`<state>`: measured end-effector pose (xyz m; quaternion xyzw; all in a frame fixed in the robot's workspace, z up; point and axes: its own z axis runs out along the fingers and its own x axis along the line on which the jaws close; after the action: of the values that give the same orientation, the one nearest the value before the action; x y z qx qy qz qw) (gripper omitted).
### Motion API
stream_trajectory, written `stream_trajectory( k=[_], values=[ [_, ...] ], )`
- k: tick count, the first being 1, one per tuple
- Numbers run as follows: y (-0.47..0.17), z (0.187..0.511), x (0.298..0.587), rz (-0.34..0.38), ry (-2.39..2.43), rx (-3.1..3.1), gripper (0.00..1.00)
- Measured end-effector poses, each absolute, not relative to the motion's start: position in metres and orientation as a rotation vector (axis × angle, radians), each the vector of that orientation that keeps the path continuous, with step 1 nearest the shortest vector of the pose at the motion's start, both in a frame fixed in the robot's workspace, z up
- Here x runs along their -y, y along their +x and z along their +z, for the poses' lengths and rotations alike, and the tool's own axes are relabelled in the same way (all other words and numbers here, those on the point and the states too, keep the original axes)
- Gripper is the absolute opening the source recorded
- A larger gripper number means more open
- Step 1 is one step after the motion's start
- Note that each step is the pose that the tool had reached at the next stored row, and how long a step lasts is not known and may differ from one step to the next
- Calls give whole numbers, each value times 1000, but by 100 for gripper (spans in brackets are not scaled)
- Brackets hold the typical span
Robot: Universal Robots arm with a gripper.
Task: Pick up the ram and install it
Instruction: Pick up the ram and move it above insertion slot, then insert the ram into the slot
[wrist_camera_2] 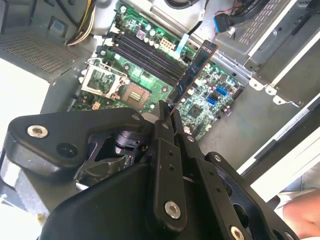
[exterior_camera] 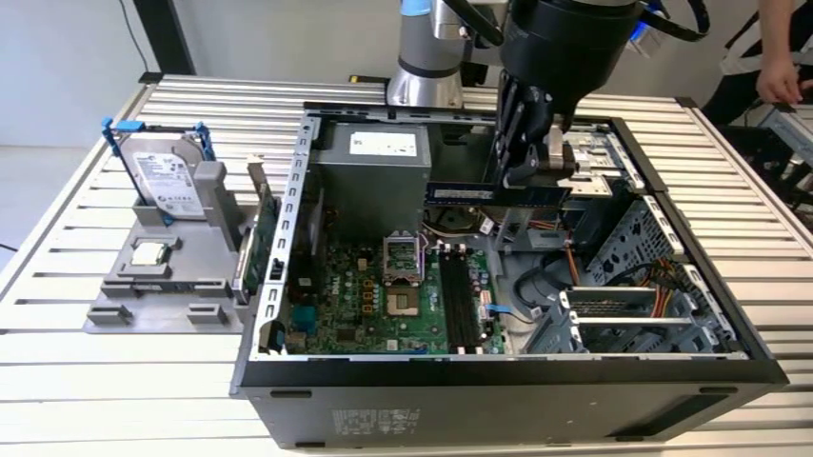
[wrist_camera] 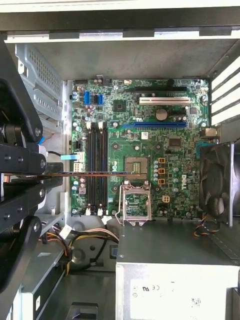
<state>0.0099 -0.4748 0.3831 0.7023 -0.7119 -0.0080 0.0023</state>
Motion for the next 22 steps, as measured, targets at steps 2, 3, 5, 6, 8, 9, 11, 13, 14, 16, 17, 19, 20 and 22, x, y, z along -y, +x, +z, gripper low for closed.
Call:
stream_trajectory(
  k=[2,3,5,6,8,9,11,13,14,16,17,19,20,22],
  values=[
    [10,383,475,-26,2203,2233,0],
    [10,383,475,-26,2203,2233,0],
    [10,383,475,-26,2202,2233,0],
    [10,383,475,-26,2199,2236,0],
    [10,383,475,-26,2187,2249,0],
    [10,383,475,-26,2177,2259,0],
    [10,383,475,-26,2151,2283,0],
    [10,383,475,-26,2120,2313,0],
    [10,383,475,-26,2102,2329,0],
    [10,383,475,-26,2068,2359,0],
    [10,383,475,-26,2051,2374,0],
    [10,383,475,-26,2018,2403,0],
    [10,383,475,-26,2002,2416,0],
    [10,383,475,-27,1968,2444,0]
  ],
)
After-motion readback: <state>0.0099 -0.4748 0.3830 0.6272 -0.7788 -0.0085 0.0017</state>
